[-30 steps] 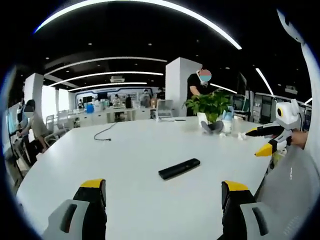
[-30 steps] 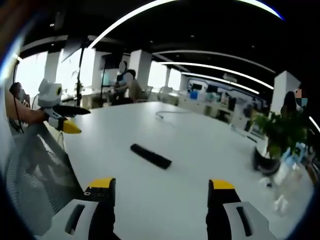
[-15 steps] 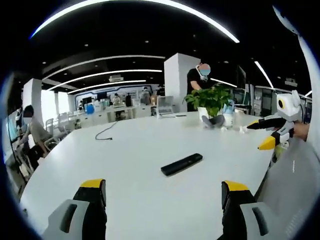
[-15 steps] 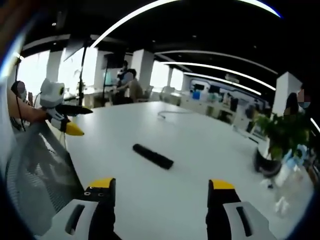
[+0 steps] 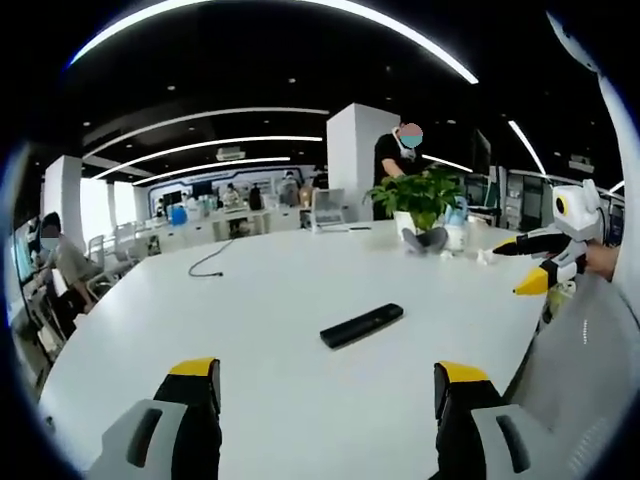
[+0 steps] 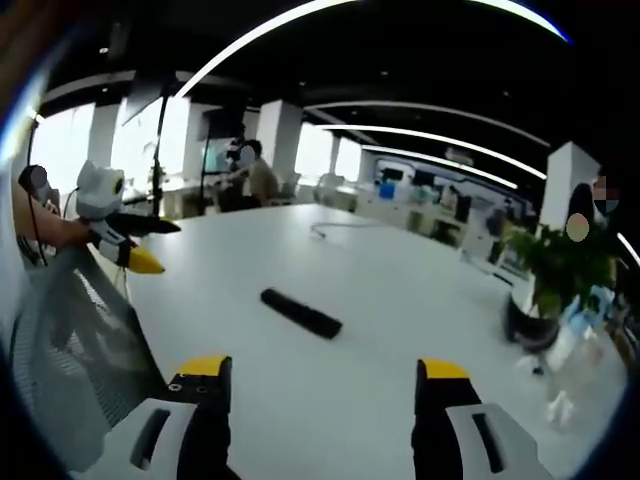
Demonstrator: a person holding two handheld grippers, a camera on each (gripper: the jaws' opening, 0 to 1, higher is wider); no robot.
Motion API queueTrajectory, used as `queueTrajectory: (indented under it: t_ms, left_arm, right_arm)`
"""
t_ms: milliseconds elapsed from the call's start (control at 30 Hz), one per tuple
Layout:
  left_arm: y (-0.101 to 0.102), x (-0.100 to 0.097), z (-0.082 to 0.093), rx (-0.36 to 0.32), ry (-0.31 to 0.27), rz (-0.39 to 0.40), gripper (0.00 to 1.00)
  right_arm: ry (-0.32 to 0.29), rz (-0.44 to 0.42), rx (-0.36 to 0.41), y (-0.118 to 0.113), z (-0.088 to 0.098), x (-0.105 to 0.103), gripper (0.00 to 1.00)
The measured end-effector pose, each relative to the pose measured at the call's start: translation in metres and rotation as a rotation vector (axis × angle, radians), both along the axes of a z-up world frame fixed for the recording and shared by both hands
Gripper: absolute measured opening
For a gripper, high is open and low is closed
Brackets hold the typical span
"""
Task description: Press the specified remote control buttons in sequence, fully releasing each button before pressing the next.
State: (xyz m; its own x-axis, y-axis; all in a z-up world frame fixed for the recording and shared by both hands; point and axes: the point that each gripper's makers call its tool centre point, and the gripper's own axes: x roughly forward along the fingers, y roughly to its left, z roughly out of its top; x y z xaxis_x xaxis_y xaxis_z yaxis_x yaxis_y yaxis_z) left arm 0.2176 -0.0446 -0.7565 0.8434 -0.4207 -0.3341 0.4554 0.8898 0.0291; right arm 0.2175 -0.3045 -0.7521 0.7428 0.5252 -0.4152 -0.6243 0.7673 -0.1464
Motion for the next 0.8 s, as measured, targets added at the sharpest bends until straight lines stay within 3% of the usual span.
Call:
queueTrajectory:
  t_ms: [633, 800]
  left_arm:
    - [-0.0013, 0.0003, -0.0009, -0.017, 0.012, -0.005, 0.91]
    - [-0.0015, 0.0007, 0.0003, -0.036, 0.014, -0.005, 0.92]
  right_arm:
    - [0.01, 0.008, -0.017, 0.0001, -0.0032, -0.0001, 0.73]
    - [0.024, -0.012, 0.023, -0.0034, -0.0017, 0.0014, 0.73]
